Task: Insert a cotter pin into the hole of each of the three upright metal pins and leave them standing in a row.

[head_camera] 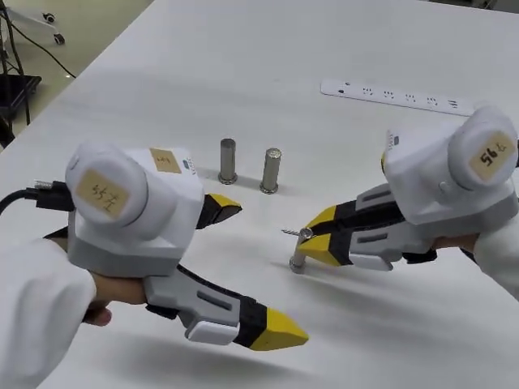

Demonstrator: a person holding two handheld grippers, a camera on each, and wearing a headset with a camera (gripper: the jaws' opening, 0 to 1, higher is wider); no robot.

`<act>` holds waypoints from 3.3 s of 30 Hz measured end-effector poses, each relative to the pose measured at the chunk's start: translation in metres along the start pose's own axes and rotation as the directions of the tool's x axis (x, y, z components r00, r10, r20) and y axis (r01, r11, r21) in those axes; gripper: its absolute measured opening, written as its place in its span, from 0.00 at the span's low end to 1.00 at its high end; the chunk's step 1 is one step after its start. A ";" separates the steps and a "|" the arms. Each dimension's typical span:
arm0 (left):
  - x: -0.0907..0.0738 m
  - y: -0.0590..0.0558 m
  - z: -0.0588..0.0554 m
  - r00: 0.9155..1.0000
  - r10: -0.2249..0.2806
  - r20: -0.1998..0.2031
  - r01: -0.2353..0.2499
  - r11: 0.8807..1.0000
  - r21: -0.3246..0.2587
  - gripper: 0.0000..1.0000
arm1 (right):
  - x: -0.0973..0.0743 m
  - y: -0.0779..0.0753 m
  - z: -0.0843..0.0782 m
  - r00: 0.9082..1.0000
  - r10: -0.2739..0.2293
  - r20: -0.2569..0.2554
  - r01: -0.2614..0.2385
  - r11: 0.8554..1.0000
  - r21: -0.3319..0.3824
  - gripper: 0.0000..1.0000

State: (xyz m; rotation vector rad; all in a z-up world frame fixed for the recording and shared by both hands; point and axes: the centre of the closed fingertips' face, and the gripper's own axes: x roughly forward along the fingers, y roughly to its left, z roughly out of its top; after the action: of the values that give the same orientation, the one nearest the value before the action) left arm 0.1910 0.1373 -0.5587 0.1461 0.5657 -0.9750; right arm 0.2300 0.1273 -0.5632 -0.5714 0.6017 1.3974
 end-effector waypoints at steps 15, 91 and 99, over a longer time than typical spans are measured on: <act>-0.005 0.004 0.006 1.000 0.024 0.012 -0.024 1.000 0.000 0.99 | 0.012 0.004 0.004 0.999 0.036 -0.001 -0.036 0.999 -0.004 0.04; -0.044 0.107 0.039 0.946 0.320 0.039 -0.319 0.947 -0.040 0.84 | -0.122 0.055 -0.011 0.897 -0.390 0.209 0.228 0.812 0.537 0.98; -0.028 0.136 0.039 0.935 0.352 0.045 -0.347 0.934 -0.083 0.72 | -0.126 0.054 -0.008 0.894 -0.398 0.207 0.237 0.810 0.536 0.98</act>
State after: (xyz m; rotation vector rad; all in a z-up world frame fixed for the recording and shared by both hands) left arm 0.3050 0.2202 -0.5286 0.1459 0.4998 -0.6084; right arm 0.1660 0.0354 -0.4831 -0.0220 0.5504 0.9244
